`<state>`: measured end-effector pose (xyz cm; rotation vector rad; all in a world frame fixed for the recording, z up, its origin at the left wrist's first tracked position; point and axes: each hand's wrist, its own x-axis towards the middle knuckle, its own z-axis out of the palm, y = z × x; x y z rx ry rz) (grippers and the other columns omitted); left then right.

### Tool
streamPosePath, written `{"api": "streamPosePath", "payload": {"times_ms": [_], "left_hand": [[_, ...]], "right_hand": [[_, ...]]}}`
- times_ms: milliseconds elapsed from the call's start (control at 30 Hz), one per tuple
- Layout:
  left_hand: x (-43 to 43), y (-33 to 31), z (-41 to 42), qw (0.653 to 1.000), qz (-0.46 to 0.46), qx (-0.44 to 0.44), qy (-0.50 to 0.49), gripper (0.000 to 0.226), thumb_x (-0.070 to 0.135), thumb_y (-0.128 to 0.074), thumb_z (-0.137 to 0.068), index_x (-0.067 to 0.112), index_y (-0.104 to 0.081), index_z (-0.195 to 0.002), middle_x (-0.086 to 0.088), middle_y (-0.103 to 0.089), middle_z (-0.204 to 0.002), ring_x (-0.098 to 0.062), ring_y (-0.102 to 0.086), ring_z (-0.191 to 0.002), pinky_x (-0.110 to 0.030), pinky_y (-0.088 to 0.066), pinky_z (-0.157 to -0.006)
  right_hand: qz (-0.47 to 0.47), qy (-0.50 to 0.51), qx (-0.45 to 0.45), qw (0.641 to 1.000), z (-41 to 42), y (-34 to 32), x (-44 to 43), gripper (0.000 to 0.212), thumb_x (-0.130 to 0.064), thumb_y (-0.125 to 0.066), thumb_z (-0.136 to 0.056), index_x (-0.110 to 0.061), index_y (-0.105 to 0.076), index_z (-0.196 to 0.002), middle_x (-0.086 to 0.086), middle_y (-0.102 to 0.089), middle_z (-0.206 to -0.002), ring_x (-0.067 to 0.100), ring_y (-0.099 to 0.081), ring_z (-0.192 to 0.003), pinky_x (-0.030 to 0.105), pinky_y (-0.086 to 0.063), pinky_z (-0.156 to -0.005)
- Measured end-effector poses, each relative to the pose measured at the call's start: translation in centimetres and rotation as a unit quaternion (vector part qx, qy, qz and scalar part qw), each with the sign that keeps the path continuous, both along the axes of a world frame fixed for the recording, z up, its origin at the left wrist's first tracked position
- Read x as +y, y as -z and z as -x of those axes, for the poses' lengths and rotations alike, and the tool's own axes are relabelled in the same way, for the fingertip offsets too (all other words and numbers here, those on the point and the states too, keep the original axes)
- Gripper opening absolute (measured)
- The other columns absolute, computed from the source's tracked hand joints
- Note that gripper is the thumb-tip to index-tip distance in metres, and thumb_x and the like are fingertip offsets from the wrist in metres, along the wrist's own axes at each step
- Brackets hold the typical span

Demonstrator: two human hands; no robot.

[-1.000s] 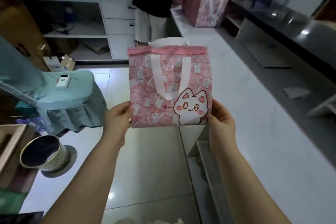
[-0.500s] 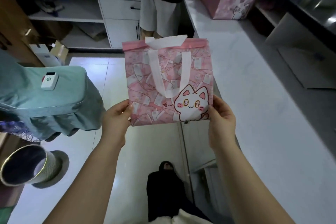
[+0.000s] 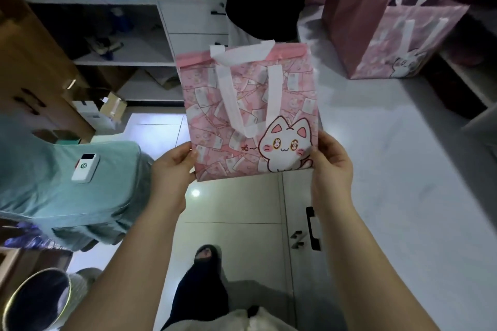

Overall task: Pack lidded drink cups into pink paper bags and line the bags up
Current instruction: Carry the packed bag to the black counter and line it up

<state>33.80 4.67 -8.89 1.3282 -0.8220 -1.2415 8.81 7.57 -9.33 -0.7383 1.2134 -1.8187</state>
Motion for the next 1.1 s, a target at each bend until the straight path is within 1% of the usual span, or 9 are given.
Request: {"api": "streamPosePath", "payload": {"times_ms": [200,300,367,433,633,733,800,933,1100], "left_hand": [[-13.6,-0.1,2.7,0.999,0.013,0.006,0.052,0.026,0.007,-0.065,-0.091,0.029,-0.076,-0.084,0.007,-0.076,-0.089,-0.009,-0.073,-0.079,-0.023,-0.056,-0.059],[-21.6,-1.4,5.0,0.993,0.032,0.005,0.111,0.018,0.009,-0.065,-0.092,0.022,-0.075,-0.100,0.001,-0.076,-0.099,-0.015,-0.072,-0.086,-0.032,-0.059,-0.069],[-26.5,-3.2,7.6,0.988,0.044,-0.008,0.147,0.018,0.010,-0.064,-0.093,0.020,-0.073,-0.105,-0.001,-0.075,-0.101,-0.014,-0.072,-0.083,-0.035,-0.059,-0.070],[-31.2,-5.2,10.9,0.979,0.067,-0.011,0.190,0.018,0.011,-0.063,-0.094,0.025,-0.073,-0.097,0.003,-0.076,-0.093,-0.009,-0.072,-0.072,-0.031,-0.058,-0.057],[-42.2,-11.4,24.8,0.942,0.154,0.001,0.298,0.024,0.008,-0.060,-0.095,0.016,-0.070,-0.115,-0.004,-0.073,-0.105,-0.020,-0.070,-0.094,-0.036,-0.057,-0.083],[-43.8,-13.4,32.4,0.923,0.170,0.021,0.343,0.028,0.004,-0.059,-0.094,0.026,-0.075,-0.090,0.008,-0.074,-0.083,-0.011,-0.070,-0.080,-0.027,-0.059,-0.066],[-44.0,-14.6,37.5,0.907,0.193,0.024,0.375,0.023,0.005,-0.059,-0.094,0.022,-0.073,-0.091,0.005,-0.072,-0.080,-0.003,-0.066,-0.067,-0.017,-0.053,-0.055],[-44.0,-17.0,45.7,0.895,0.207,0.026,0.395,0.010,0.011,-0.063,-0.093,0.018,-0.070,-0.093,-0.006,-0.073,-0.091,-0.021,-0.068,-0.084,-0.035,-0.058,-0.074],[-44.6,-19.9,55.5,0.891,0.165,0.049,0.421,0.011,0.013,-0.063,-0.093,0.023,-0.066,-0.089,0.000,-0.071,-0.092,-0.019,-0.068,-0.090,-0.039,-0.057,-0.083]], "right_hand": [[-0.011,0.067,-0.003,0.998,2.1,0.3,-10.5,0.038,0.008,-0.060,-0.082,-0.012,-0.069,-0.113,0.008,-0.072,-0.113,0.023,-0.066,-0.109,0.035,-0.053,-0.089],[-0.004,0.118,0.001,0.993,3.3,-1.7,-15.9,0.039,0.011,-0.060,-0.082,-0.011,-0.068,-0.114,0.010,-0.071,-0.114,0.026,-0.065,-0.111,0.039,-0.052,-0.093],[0.000,0.151,0.002,0.988,4.5,-4.2,-18.8,0.040,0.015,-0.055,-0.085,-0.009,-0.066,-0.116,0.007,-0.072,-0.111,0.022,-0.066,-0.108,0.036,-0.054,-0.091],[0.020,0.189,0.003,0.982,6.3,-7.1,-21.2,0.042,0.017,-0.054,-0.085,-0.014,-0.065,-0.112,-0.003,-0.075,-0.103,0.012,-0.069,-0.101,0.023,-0.056,-0.079],[0.054,0.321,0.044,0.944,14.4,-14.3,-25.4,0.045,0.011,-0.060,-0.086,-0.005,-0.058,-0.128,0.010,-0.067,-0.121,0.019,-0.065,-0.111,0.031,-0.054,-0.093],[0.060,0.364,0.073,0.926,19.1,-16.3,-25.9,0.045,0.009,-0.063,-0.085,-0.008,-0.060,-0.127,0.007,-0.071,-0.115,0.019,-0.068,-0.104,0.031,-0.058,-0.081],[0.075,0.401,0.084,0.909,22.9,-17.2,-25.9,0.043,0.007,-0.063,-0.085,-0.011,-0.062,-0.124,0.005,-0.072,-0.112,0.019,-0.070,-0.101,0.030,-0.058,-0.074],[0.073,0.453,0.097,0.883,30.2,-18.8,-25.7,0.041,0.005,-0.061,-0.086,-0.013,-0.062,-0.124,0.003,-0.071,-0.111,0.011,-0.071,-0.091,0.024,-0.058,-0.063],[-0.013,0.463,0.237,0.854,39.5,-22.1,-26.3,0.062,-0.003,-0.064,-0.088,-0.018,-0.043,-0.145,-0.002,-0.054,-0.139,0.009,-0.054,-0.124,0.034,-0.048,-0.101]]}}
